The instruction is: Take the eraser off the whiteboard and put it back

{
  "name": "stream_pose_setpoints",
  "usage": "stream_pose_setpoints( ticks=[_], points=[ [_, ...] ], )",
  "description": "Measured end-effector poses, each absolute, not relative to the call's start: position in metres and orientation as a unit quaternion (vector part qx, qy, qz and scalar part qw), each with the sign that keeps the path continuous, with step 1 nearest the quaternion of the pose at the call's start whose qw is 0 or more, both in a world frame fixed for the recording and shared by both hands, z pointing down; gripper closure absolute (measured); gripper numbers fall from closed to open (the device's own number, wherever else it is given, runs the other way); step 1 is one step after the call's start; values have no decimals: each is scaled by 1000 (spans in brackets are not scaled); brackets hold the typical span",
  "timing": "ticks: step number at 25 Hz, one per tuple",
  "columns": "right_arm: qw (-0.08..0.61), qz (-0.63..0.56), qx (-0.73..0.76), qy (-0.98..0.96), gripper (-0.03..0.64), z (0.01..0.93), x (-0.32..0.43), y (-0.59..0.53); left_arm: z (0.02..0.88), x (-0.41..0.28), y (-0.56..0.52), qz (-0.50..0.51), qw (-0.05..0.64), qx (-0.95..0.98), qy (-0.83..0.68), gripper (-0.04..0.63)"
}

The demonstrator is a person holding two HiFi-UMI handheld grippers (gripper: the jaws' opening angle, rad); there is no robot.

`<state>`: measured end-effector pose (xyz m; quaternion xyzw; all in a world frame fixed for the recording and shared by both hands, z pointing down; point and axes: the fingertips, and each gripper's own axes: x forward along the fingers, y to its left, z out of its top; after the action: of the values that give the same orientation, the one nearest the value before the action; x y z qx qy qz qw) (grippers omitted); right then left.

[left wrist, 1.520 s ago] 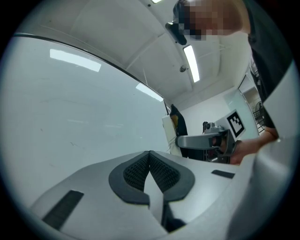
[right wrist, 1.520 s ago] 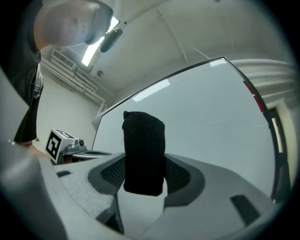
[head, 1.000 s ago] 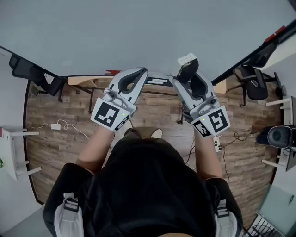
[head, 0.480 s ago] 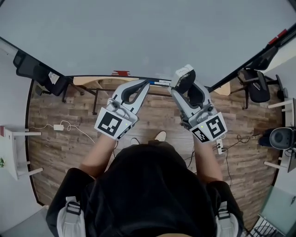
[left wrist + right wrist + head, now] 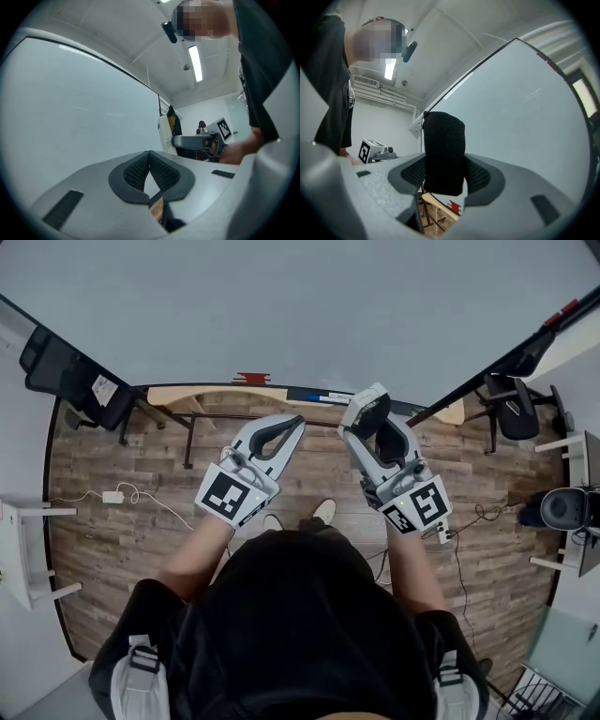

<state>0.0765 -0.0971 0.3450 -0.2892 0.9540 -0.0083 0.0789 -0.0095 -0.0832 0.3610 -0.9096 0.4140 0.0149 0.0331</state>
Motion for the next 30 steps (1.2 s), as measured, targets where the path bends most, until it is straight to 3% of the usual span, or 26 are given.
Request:
stream_pose_setpoints(
  ticks=[30],
  points=[
    [75, -24, -288, 954, 391, 360, 68, -90, 367, -25, -83, 0, 31, -904, 427, 601]
  ],
)
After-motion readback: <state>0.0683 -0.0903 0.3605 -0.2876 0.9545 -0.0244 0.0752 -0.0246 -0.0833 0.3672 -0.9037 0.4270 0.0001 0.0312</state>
